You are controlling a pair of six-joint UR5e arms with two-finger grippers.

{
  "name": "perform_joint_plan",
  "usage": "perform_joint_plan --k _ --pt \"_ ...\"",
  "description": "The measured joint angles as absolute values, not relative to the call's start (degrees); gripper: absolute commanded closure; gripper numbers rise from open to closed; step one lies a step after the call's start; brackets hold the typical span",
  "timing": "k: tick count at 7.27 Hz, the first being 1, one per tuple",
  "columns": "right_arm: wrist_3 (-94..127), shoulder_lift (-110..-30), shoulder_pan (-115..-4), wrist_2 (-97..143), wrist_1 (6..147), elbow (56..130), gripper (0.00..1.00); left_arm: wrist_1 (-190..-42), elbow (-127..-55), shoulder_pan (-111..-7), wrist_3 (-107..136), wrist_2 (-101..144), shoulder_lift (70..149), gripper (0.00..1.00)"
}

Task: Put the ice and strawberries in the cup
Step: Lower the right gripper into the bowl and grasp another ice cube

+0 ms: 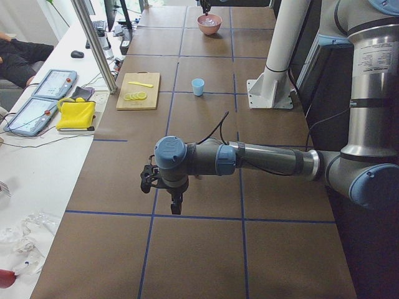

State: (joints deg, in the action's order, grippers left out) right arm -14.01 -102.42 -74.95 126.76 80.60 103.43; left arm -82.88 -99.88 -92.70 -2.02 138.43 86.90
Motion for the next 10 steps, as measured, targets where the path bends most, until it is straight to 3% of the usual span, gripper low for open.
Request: perform_joint_plan --k 10 --pt "-13.98 -102.13 -71.95 126.32 80.57 100.12 0.57 -82.79 -101.74 -92.72 -0.79 138.43 86.10 0.00"
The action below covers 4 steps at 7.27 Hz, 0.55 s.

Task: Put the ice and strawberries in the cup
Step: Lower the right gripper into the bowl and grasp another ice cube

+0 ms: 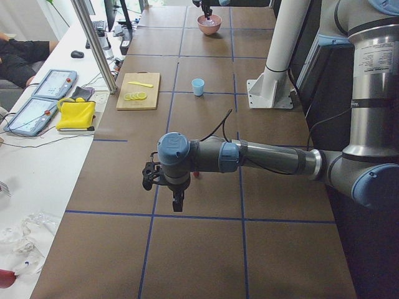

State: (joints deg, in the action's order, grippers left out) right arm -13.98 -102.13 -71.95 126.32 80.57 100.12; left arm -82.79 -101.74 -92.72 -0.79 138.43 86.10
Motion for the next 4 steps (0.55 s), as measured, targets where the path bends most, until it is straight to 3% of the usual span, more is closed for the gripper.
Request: perform_joint_plan --k 4 --pt "-13.89 -102.13 -71.46 126.31 80.61 99.70 0.56 -82.77 -101.86 -92.73 -0.79 138.43 86.05 0.00"
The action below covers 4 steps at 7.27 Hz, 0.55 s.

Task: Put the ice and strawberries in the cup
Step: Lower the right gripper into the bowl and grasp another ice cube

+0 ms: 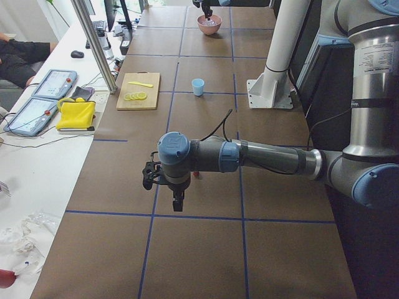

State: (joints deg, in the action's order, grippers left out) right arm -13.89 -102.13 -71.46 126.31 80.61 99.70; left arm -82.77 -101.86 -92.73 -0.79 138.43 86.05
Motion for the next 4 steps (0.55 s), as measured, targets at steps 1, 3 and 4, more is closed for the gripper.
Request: perform_joint_plan --k 1,3,4 --pt "-13.90 -102.13 -71.21 126.30 80.63 99.57 0.56 -82.74 -101.86 -92.72 -0.79 138.43 86.04 0.00" --pt "-13.96 -102.13 -70.82 126.30 80.60 99.23 0.56 -82.71 -101.87 -92.68 -0.79 138.43 86.04 0.00" --pt "-13.97 -102.13 -70.79 126.28 80.60 99.18 0.56 -82.68 -101.87 -92.67 -0.79 138.43 86.05 0.00"
